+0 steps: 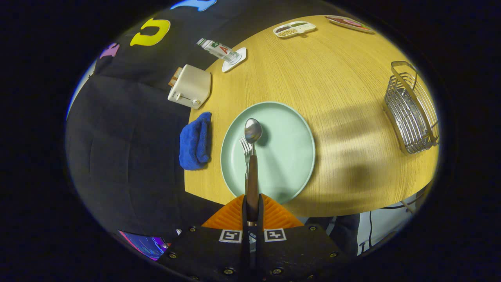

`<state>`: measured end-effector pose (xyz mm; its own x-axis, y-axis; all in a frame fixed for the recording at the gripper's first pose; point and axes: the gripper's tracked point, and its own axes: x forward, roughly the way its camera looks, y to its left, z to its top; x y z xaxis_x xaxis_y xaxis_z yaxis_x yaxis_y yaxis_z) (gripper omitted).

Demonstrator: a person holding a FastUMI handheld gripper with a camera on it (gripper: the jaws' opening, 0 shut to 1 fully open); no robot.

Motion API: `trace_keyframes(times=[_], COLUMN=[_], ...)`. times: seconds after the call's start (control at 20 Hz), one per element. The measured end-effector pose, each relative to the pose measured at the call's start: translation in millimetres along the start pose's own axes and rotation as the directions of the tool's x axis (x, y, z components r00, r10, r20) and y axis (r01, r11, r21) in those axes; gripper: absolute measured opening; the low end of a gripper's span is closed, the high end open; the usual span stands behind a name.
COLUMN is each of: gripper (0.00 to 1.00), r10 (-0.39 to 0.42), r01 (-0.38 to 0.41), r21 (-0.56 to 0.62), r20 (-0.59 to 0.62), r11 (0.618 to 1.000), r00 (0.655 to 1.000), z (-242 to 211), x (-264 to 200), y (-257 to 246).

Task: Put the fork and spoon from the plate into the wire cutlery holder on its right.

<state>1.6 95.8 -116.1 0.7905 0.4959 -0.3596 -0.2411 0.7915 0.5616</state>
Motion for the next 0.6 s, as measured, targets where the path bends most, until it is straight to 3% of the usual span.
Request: trace_keyframes(times=[0.2,0.6], gripper=[0.06,0.06], r10=[0.018,-0.045], r01=[-0.019,0.020], r21=[0.017,0.092], r20=[0.080,0.285], r11=[1.000,0.996], r00=[0.997,0.957], z=[16,48], x=[-22,-90], y=[-1,-35])
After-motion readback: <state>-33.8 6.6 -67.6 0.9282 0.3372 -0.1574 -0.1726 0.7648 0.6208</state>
